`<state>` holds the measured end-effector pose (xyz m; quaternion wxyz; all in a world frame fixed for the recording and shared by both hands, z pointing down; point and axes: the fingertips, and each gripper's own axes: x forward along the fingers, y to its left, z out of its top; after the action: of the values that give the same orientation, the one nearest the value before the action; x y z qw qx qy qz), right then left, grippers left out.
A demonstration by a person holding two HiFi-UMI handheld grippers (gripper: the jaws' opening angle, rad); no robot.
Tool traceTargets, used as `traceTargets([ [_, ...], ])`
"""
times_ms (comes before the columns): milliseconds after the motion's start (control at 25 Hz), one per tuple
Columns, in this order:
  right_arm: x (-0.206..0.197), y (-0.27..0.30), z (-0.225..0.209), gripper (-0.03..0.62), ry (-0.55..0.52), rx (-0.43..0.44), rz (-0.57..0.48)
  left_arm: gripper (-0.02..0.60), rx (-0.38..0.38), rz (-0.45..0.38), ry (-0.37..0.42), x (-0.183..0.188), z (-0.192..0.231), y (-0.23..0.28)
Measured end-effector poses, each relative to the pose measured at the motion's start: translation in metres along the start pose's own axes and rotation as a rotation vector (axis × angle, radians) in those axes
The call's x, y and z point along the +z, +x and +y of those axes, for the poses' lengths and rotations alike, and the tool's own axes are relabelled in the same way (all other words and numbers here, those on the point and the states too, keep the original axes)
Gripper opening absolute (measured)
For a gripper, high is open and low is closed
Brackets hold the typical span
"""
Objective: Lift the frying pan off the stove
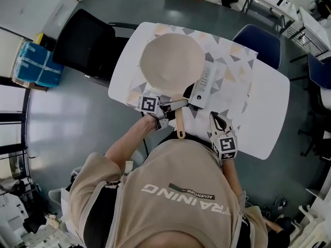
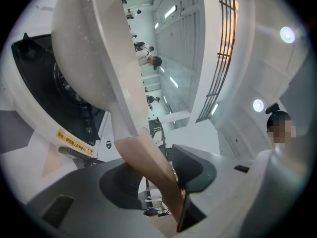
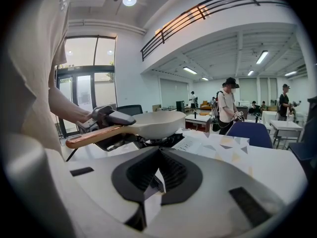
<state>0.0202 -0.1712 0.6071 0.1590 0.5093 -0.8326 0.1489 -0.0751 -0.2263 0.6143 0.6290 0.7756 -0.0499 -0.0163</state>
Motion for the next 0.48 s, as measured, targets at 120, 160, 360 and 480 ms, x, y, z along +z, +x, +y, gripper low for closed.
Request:
traceTargets([
  [120,0.002,0.002,0.001,0.005,0.004,0.002,-0.008,0.192,-0.029,-0.008,-0.010,0.003,-0.012,-0.001],
  [160,0.002,0.003,0.001,0.005,0.003,0.004,-0.010,0.192,-0.032,-0.009,-0.010,0.003,-0.015,-0.001],
  [360,0.006,0.007,0.008,0.005,0.001,0.012,-0.020,0.192,-0.008,0.027,0.008,-0.004,-0.018,-0.009],
  [480,0.006,0.005,0.010,0.005,0.002,0.014,-0.020,0.192,-0.020,0.043,0.024,-0.011,-0.026,-0.014],
])
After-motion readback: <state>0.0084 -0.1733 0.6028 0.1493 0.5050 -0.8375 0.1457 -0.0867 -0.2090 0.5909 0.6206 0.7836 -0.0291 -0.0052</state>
